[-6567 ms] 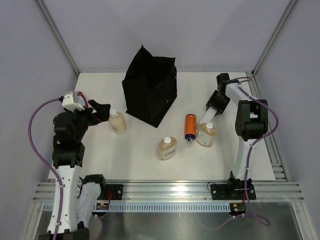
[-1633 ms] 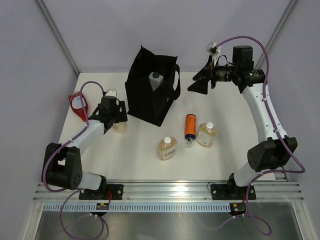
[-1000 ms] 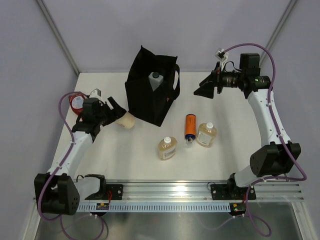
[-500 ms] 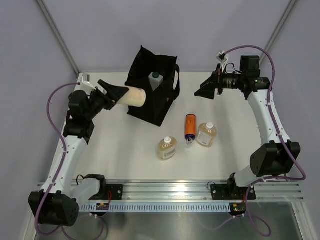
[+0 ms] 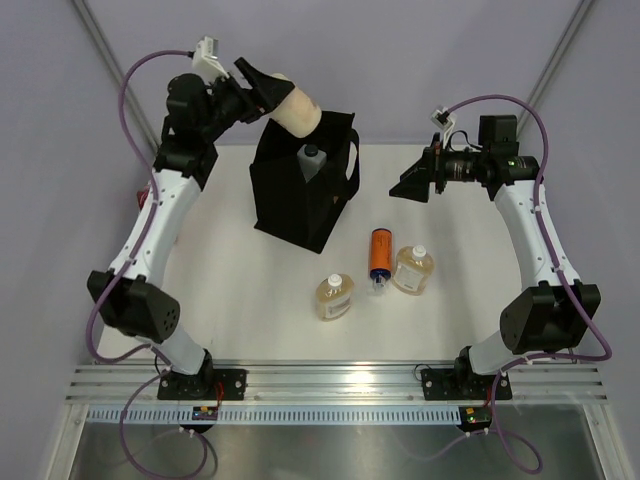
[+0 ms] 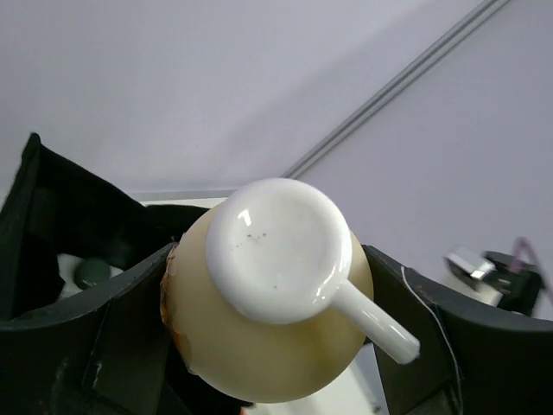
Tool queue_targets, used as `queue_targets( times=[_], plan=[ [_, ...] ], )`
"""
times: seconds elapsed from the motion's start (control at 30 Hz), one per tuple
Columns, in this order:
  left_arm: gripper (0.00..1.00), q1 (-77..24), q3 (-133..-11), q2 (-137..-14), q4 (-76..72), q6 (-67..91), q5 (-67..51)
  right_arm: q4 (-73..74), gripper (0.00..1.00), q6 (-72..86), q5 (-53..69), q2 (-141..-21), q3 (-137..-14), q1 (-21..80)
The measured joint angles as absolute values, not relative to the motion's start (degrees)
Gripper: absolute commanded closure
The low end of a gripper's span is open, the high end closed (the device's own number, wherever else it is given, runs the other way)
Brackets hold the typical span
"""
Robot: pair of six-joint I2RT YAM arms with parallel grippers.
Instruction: Place the personal care products into the canvas bag
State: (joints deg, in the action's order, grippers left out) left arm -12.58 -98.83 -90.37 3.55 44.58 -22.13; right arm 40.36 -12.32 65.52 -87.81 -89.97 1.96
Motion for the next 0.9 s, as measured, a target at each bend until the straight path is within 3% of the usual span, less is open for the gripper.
queue_targets(
  times=[0.2, 0.63, 0.77, 0.8, 0.87, 0.9],
  plan=[
    [1.0, -16.1, -110.7, -104.3, 14.5, 30.5, -17.4, 42.4, 0.02, -14.2, 64.9, -87.6, -89.3, 2.0],
    [0.98, -23.4, -111.3, -115.6, 22.7, 13.9, -5.3, 45.2, 0.0, -18.0, 62.0, -87.0, -85.4, 1.9],
    [0.72, -23.6, -111.3, -117.9, 22.6, 12.6, -3.8, 48.9, 0.0, -22.5, 61.5, -87.4, -85.5, 1.9],
    [0.56, -23.5, -110.9, -118.2, 22.5, 12.4, -3.5, 50.1, 0.0, -24.0, 61.2, -87.5, -85.5, 1.9],
    [0.42, -23.3, -109.7, -118.3, 22.4, 12.3, -3.0, 52.4, 0.0, -27.2, 60.6, -87.9, -85.5, 2.0],
    [0.3, -23.2, -109.0, -118.3, 22.2, 12.3, -3.0, 53.2, 0.0, -28.6, 60.4, -88.0, -85.4, 2.0]
  ],
)
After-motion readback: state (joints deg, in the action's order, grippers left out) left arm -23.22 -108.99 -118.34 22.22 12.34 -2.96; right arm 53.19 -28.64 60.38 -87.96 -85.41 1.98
